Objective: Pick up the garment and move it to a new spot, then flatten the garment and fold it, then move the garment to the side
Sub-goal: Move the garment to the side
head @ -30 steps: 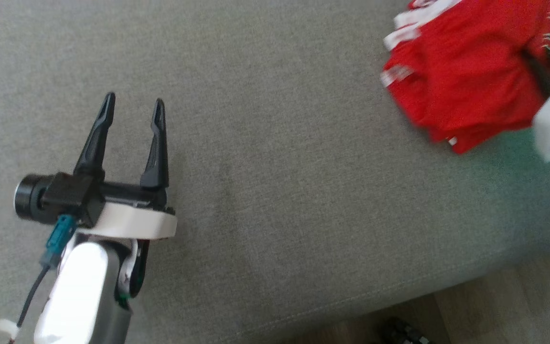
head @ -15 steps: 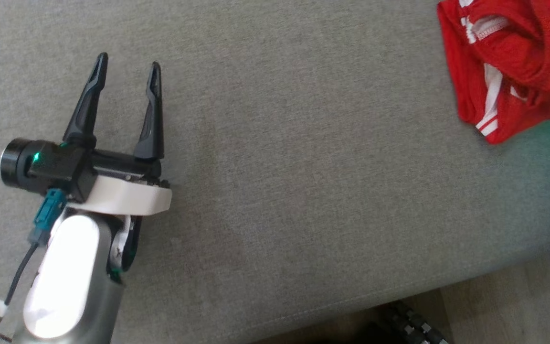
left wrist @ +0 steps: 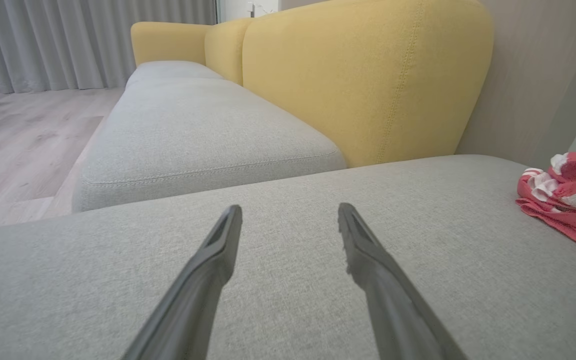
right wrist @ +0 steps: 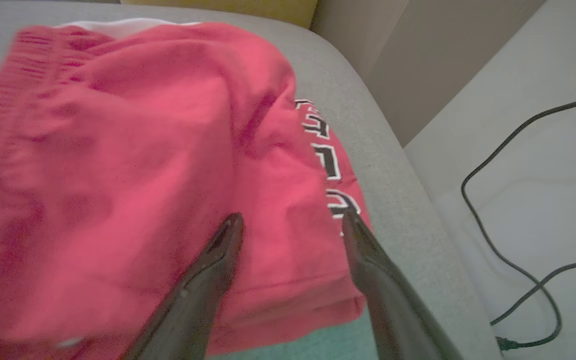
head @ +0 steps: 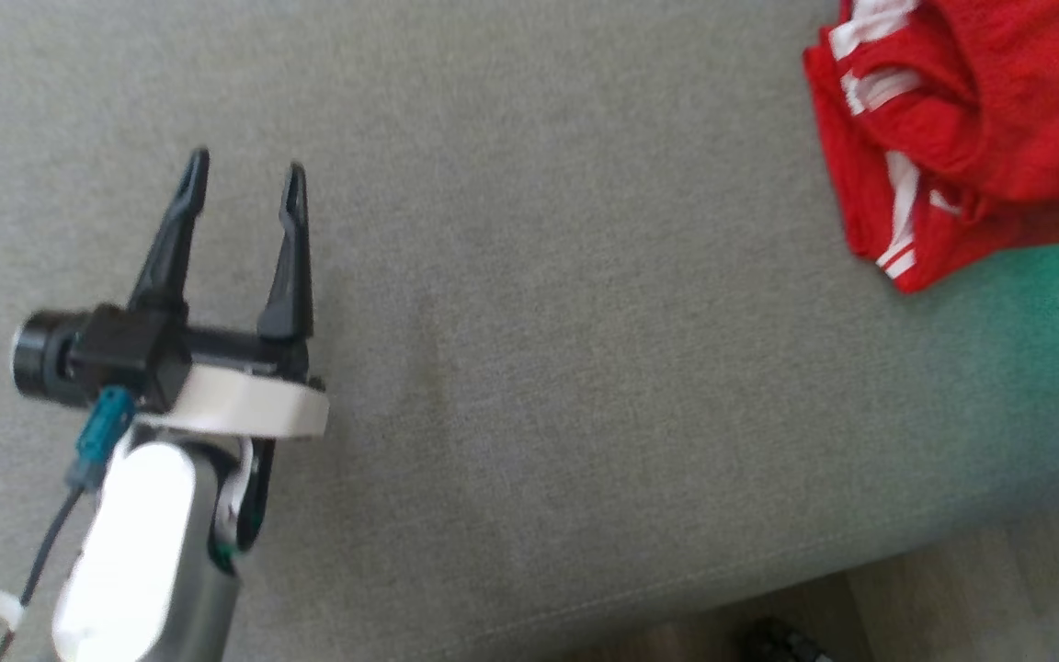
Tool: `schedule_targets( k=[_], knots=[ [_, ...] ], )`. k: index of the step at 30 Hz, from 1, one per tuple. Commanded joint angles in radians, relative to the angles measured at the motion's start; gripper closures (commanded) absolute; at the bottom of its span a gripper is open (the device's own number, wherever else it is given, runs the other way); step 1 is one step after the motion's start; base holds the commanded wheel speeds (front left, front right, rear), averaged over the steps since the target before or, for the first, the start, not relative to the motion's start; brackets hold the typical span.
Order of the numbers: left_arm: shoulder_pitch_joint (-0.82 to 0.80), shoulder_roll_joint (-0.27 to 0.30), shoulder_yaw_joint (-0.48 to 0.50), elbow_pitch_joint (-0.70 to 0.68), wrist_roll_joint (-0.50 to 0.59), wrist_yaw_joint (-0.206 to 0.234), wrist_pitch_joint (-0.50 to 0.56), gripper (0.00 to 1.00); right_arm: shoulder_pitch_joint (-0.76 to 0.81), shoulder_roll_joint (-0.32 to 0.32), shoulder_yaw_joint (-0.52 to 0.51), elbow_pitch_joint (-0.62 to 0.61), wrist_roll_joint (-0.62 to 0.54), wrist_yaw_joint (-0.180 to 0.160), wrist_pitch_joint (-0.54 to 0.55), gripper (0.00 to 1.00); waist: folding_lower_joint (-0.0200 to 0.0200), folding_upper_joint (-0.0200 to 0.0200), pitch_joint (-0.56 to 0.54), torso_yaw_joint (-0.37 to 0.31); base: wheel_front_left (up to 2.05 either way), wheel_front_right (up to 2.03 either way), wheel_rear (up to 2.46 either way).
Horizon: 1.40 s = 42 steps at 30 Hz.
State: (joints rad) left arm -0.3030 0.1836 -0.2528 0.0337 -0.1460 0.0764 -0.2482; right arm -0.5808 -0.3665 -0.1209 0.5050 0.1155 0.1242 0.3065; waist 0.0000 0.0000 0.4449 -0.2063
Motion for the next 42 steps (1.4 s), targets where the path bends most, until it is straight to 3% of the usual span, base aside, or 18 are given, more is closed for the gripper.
schedule_targets(
  k=[1,8,15,25,42],
  knots=[
    [0.024,0.012,0.03,-0.028,-0.012,0.01,-0.007,0.0,0.071,0.025,-0.017,-0.108,-0.005,0.007,-0.015,0.0,0.0,0.0,-0.064,0.003,0.0,0.0,0.0],
    [0.093,0.009,0.043,-0.032,-0.031,0.032,-0.008,0.0,0.256,0.162,-0.05,-0.381,0.022,0.007,-0.063,0.0,0.0,0.0,-0.155,0.026,0.0,0.0,0.0],
    [0.144,0.012,0.056,-0.045,-0.046,0.048,-0.009,0.0,0.373,0.261,0.035,-0.573,0.067,0.007,-0.167,0.0,0.0,0.0,-0.22,0.092,0.0,0.0,0.0],
    [0.189,0.016,0.059,-0.035,-0.054,0.057,-0.011,0.0,0.41,0.29,0.21,-0.528,0.072,0.007,-0.335,0.0,0.0,0.0,-0.278,0.189,0.0,0.0,0.0],
    [0.349,0.039,0.05,-0.009,-0.063,0.056,-0.013,0.0,0.599,0.307,0.212,-0.545,0.04,0.007,-0.313,0.0,0.0,0.0,-0.424,0.193,0.0,0.0,0.0]
  ],
)
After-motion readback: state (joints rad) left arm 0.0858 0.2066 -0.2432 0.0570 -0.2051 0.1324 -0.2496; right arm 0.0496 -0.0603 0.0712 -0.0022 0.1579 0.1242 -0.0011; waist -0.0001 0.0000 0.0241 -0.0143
